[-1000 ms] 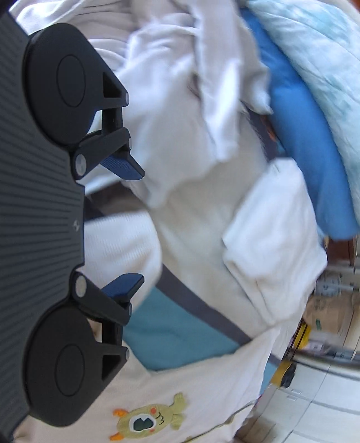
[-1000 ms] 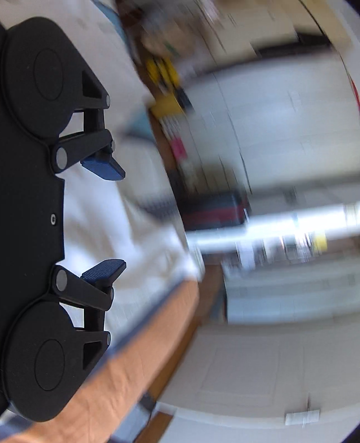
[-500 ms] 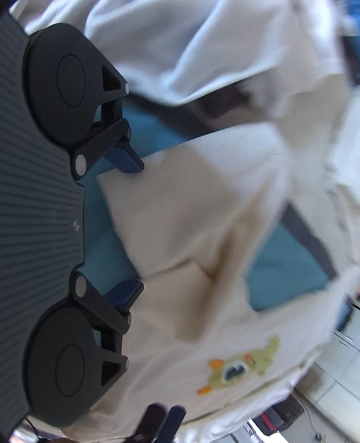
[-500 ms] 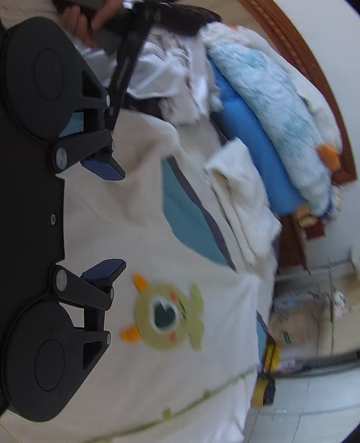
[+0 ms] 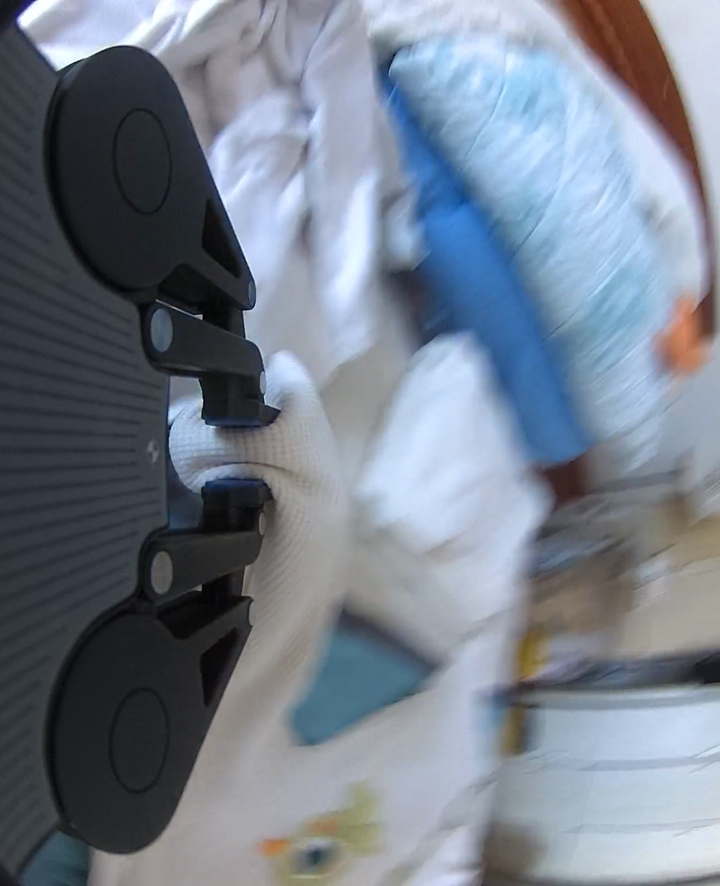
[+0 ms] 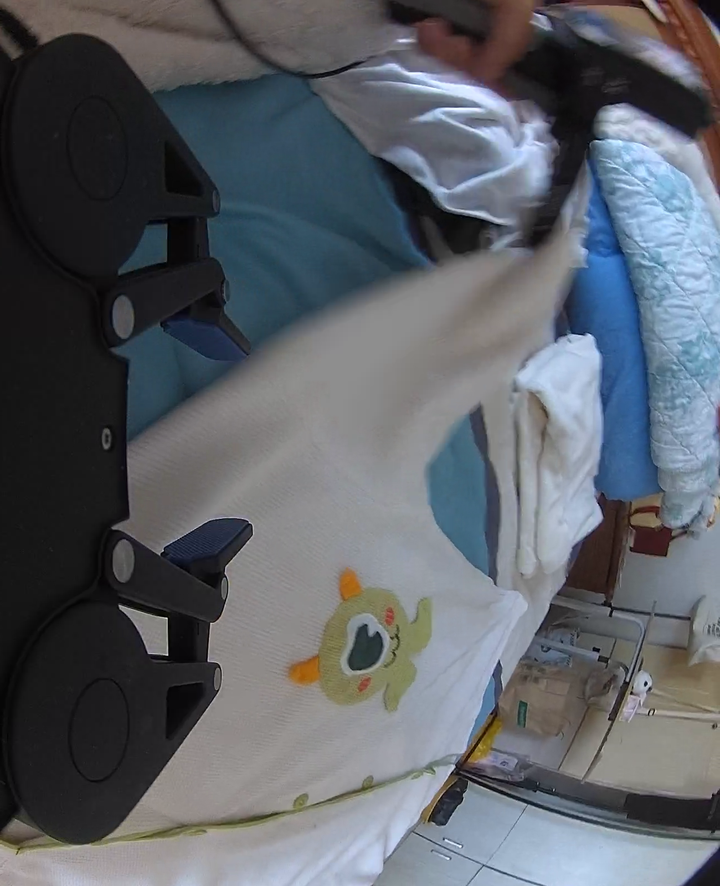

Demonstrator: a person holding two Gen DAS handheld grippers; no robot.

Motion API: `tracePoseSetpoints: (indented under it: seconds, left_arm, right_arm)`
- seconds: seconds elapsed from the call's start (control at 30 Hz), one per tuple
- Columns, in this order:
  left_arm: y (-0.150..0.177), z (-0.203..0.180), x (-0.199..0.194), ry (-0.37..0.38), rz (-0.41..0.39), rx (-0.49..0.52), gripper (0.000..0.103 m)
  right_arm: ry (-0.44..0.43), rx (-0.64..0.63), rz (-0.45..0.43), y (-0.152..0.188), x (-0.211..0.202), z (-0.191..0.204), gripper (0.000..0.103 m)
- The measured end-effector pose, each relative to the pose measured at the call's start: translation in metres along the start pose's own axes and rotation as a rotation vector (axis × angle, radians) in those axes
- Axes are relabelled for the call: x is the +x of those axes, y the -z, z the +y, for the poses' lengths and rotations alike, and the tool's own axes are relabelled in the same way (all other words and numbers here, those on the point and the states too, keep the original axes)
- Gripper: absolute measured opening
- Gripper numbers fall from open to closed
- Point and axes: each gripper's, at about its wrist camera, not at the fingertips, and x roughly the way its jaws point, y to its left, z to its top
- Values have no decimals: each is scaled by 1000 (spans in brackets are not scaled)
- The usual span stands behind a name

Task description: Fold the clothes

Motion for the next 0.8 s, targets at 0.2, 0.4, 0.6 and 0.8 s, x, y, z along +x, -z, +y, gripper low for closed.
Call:
tracePoseSetpoints:
  seconds: [0.2, 0.4, 0.6, 0.8]
  left_arm:
    - [-16, 38, 0, 81, -16, -166, 22]
    - [11, 51, 23, 72, 133, -225, 30]
    - [26, 97, 30, 69, 162, -535, 48]
    - [29, 96, 30, 117, 188, -568, 49]
  right_arm:
    - [113, -59, 35, 20, 7, -3, 66]
    - [122, 151, 5, 31, 0, -39, 4]
    - [96, 156, -45, 31, -35, -43, 4]
    - [102, 149, 36, 46, -15, -36, 4]
